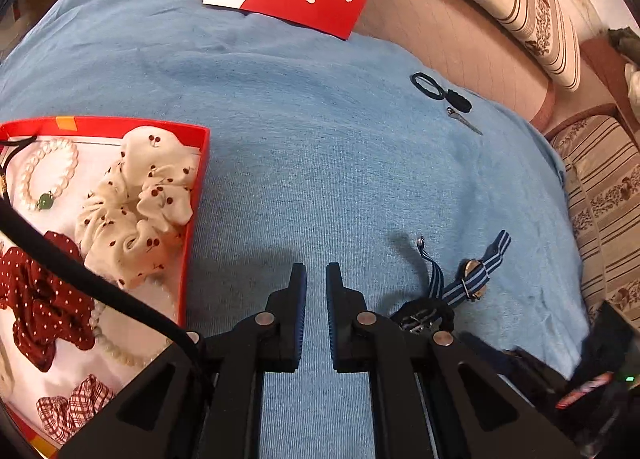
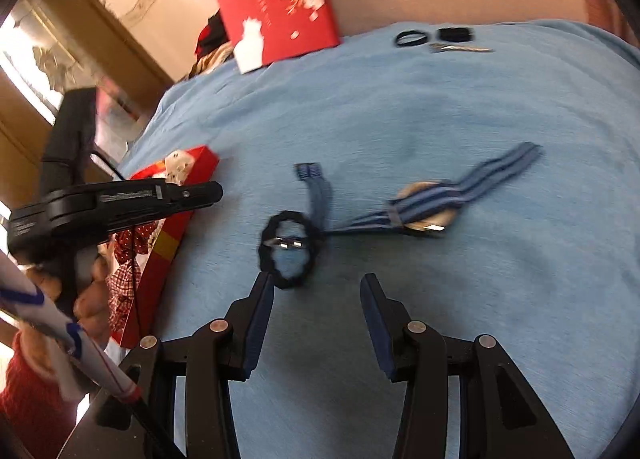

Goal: Organize jewelry
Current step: 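Grasp the blue striped watch with left gripper while right grasps black scrunchie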

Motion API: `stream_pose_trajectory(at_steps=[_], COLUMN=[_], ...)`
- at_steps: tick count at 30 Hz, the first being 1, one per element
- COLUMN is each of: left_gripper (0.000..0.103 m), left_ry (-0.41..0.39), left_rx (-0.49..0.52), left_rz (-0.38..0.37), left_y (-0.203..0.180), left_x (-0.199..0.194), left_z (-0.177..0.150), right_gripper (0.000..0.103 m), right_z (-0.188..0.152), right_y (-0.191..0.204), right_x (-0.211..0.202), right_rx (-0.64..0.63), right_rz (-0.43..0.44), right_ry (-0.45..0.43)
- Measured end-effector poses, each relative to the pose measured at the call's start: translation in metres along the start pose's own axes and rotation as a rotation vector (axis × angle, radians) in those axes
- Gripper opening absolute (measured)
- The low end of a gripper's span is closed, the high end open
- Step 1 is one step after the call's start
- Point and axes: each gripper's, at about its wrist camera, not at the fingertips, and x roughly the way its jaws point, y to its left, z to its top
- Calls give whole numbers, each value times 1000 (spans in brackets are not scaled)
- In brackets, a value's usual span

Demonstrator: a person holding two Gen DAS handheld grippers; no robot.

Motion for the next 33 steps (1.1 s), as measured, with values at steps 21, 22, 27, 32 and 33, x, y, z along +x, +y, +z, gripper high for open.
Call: stream_pose_trajectory(at_steps=[21, 22, 27, 32, 33], left_gripper=[43, 45, 54, 57, 57], left_ry=[68, 74, 95, 91, 90], left_rx=[579, 606, 673, 669, 666], left_rz=[-5, 6, 44, 36, 33], left_y=[-182, -186, -198, -195, -195], left_x=[64, 70, 88, 95, 95], left_z=[-34, -35, -37, -38, -39], right_gripper=[7, 8, 37, 41, 41], right_z=[-80, -79, -71, -68, -67], right_y=[-129, -132, -130, -134, -135], right_x=[-122, -122, -114, -111, -109], right_rx=[159, 161, 156, 169, 175], right_rz=[-210, -211, -213, -215, -216], right_ry=[-34, -40, -61, -72, -76])
